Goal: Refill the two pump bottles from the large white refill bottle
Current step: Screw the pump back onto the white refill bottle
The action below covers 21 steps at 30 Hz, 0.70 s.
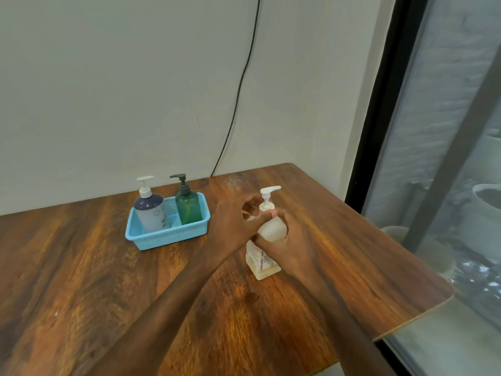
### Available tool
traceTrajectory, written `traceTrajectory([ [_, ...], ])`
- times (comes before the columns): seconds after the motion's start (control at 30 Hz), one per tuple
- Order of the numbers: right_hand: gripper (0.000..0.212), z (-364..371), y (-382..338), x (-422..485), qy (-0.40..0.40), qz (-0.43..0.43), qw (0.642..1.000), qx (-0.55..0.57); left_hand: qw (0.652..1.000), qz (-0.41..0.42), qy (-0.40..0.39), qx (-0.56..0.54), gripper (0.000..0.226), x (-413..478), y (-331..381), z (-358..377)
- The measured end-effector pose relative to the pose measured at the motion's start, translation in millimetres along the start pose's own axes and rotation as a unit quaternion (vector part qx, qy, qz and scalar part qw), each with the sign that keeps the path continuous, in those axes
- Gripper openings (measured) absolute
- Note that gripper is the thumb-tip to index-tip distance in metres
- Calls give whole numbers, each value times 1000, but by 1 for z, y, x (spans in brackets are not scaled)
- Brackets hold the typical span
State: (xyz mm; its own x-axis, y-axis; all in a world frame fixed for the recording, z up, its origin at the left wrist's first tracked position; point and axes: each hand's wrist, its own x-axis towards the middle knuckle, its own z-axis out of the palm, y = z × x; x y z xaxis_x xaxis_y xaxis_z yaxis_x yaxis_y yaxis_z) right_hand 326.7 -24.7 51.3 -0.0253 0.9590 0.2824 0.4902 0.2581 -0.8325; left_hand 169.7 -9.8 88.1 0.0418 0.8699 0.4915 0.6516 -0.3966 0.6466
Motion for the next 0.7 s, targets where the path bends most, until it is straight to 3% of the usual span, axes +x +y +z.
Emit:
traceTrajectory([
  [0.17,64,-16,-4,-1,1,-50,998,-32,1000,3,-22,4,51,-2,1,-2],
  [0.37,66,-25,2,0,-26,-44,997,-51,1000,30,-6,-6,30,-7,16,2],
  [0.6,76,-23,7,2,-30,-27,998,-45,998,60,-24,-14,26,-4,20,-2],
  [0.7,61,-25,9,2,-33,-29,998,-38,996,73,-50,-17,28,-1,19,-2],
])
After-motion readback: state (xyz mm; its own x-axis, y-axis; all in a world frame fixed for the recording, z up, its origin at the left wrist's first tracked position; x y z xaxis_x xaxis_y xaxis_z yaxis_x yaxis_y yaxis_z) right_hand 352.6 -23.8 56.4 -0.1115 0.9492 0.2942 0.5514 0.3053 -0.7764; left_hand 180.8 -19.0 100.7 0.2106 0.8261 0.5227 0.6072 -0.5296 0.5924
